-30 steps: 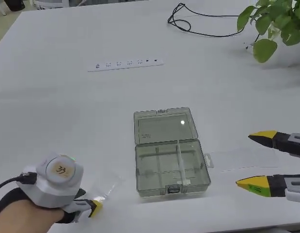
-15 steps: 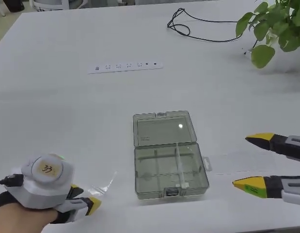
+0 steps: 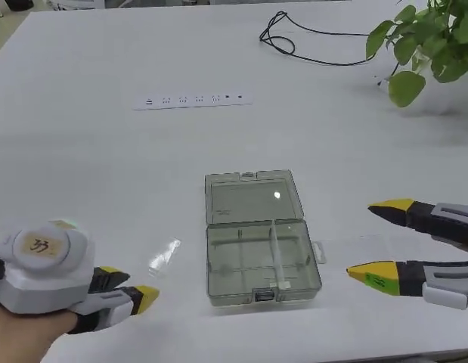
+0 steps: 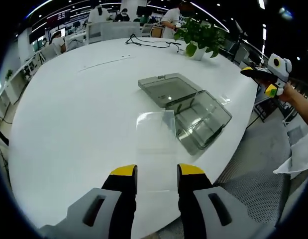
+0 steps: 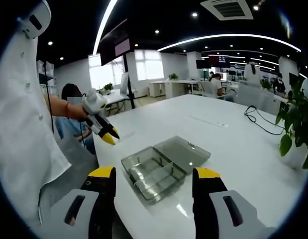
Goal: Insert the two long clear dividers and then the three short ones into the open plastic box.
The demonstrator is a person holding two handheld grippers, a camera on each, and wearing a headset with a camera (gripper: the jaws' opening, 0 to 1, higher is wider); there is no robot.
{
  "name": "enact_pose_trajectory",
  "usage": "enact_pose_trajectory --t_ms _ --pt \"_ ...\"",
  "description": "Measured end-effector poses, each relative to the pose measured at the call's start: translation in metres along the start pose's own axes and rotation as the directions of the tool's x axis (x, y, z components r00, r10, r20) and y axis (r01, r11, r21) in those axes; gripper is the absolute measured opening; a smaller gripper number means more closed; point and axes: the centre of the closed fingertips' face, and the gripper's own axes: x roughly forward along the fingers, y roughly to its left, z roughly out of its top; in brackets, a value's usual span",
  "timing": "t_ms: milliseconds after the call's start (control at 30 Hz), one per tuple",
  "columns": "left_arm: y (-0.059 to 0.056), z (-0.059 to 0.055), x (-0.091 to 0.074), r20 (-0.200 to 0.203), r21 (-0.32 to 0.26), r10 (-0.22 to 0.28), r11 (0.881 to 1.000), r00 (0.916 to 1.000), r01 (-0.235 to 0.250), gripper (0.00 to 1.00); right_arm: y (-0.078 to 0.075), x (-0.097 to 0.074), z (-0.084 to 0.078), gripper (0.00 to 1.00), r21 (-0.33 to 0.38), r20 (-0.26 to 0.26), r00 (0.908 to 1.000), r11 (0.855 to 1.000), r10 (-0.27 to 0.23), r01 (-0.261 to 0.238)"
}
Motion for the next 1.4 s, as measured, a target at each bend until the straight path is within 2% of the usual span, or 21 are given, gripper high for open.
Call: enact_pose_trajectory --t_ms 200,367,533,633,700,800,833,967,1033,1133,1200,1400 --pt "-0.018 0.027 -0.008 0.088 -0.033 -0.047 0.998 0.995 0.05 0.3 0.009 0.009 0.023 0.56 0.045 0.043 0.999 0.999 0.01 -0.012" --pt "-0.037 0.05 -0.011 0.148 -0.032 -0.094 0.995 0.9845 0.1 0.3 0.022 0.023 0.055 0.49 0.079 0.11 0.9936 0.996 0.028 -0.036" --pt "-0.055 0.074 -0.015 0.221 -0.052 -0.146 0.986 0.9642 0.161 0.3 0.032 0.036 0.077 0.43 0.129 0.154 0.9877 0.99 0.027 -0.047" --pt "-0.064 0.084 -0.017 0.253 -0.053 -0.169 0.981 0.9526 0.188 0.3 0.037 0.044 0.085 0.39 0.17 0.168 0.9856 0.984 0.02 -0.049" --pt "-0.07 0.09 -0.018 0.271 -0.053 -0.187 0.977 0.9442 0.208 0.3 0.039 0.048 0.086 0.36 0.19 0.166 0.9861 0.981 0.009 -0.041" --pt "-0.076 0.096 -0.019 0.294 -0.054 -0.202 0.972 0.9341 0.228 0.3 0.039 0.055 0.084 0.31 0.249 0.167 0.9859 0.968 -0.01 -0.032" --pt "-0.08 0.099 -0.019 0.305 -0.053 -0.212 0.97 0.9283 0.239 0.3 0.041 0.058 0.083 0.3 0.26 0.164 0.9864 0.965 -0.012 -0.032" --pt "-0.089 0.104 -0.021 0.317 -0.03 -0.239 0.965 0.9178 0.261 0.3 0.042 0.069 0.072 0.27 0.287 0.134 0.9908 0.958 -0.023 -0.016" --pt "-0.093 0.107 -0.022 0.324 -0.019 -0.248 0.963 0.9129 0.268 0.3 0.042 0.074 0.069 0.26 0.316 0.118 0.9922 0.949 -0.039 -0.001" --pt "-0.095 0.11 -0.023 0.331 -0.004 -0.256 0.962 0.9083 0.272 0.3 0.046 0.077 0.071 0.24 0.339 0.122 0.9919 0.941 -0.036 -0.008" --pt "-0.098 0.113 -0.024 0.338 0.003 -0.265 0.96 0.9033 0.28 0.3 0.049 0.081 0.071 0.23 0.34 0.115 0.9929 0.941 -0.031 -0.01" --pt "-0.105 0.115 -0.024 0.334 0.05 -0.279 0.959 0.9002 0.279 0.3 0.051 0.087 0.072 0.18 0.364 0.108 0.9934 0.931 -0.037 -0.005"
